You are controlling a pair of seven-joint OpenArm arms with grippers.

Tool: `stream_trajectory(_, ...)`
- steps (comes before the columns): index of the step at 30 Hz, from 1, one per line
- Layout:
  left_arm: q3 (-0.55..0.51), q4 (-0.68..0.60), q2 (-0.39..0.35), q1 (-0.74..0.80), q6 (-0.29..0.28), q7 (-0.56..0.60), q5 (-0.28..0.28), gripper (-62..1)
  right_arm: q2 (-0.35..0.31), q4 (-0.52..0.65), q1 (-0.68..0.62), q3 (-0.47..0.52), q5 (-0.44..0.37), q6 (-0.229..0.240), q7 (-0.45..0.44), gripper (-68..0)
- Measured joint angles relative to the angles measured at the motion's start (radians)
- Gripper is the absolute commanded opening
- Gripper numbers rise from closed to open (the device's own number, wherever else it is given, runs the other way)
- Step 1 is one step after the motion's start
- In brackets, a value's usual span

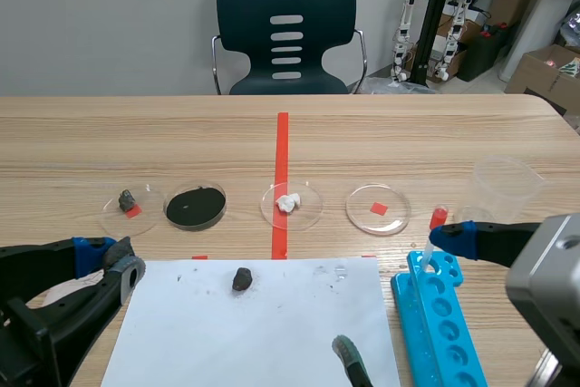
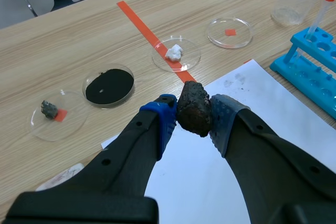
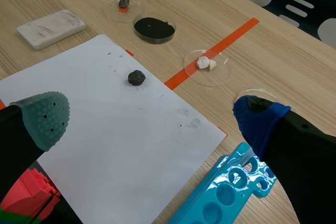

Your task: Put the right mineral back

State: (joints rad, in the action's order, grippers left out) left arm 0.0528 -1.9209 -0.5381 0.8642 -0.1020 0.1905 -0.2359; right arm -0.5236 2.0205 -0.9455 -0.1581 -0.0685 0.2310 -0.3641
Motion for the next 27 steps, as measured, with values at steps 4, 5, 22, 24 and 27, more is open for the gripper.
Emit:
stream_trajectory(4, 0.000, 0.000, 0.000, 0.000, 0.000, 0.000, 0.000, -50.9, 0.000, 0.000, 0.000, 0.000, 0.000, 0.000, 0.000, 0.4)
stream_trajectory(5, 0.000, 0.000, 0.000, 0.000, 0.000, 0.000, 0.000, -50.9, 0.000, 0.000, 0.000, 0.000, 0.000, 0.000, 0.000, 0.4)
stream_trajectory(22, 0.091, 0.005, 0.000, -0.213, 0.016, -0.348, -0.101, -50.9, 0.000, 0.000, 0.000, 0.000, 0.000, -0.002, 0.000, 0.4)
stream_trajectory(24, 0.147, 0.005, -0.002, -0.288, 0.056, -0.412, -0.143, -50.9, 0.000, 0.000, 0.000, 0.000, 0.000, -0.002, 0.000, 0.4)
stream_trajectory(27, 0.263, 0.028, -0.002, -0.416, 0.173, -0.518, -0.208, -50.9, 0.000, 0.000, 0.000, 0.000, 0.000, -0.002, 0.000, 0.4)
